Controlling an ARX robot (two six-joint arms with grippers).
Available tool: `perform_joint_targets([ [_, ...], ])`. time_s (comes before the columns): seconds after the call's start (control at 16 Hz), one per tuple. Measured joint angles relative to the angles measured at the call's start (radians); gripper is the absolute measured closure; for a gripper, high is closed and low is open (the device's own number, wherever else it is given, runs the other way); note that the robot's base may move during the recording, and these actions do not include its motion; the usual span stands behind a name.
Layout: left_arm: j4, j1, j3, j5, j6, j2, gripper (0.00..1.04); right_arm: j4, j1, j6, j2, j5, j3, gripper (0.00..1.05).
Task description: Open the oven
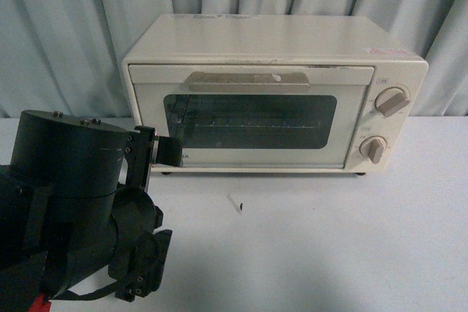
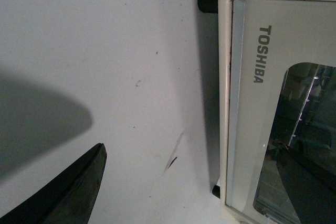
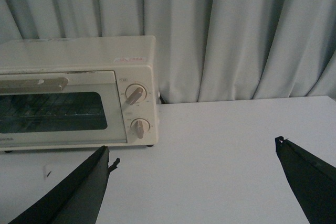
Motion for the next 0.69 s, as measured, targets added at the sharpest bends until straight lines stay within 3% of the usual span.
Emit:
perform_joint_targets([
  [0.69,0.005,-0.011,-0.031,0.006,-0.016,0.000,0.07,0.000,0.000,0.000,0.000,0.000,0.000,0.06],
])
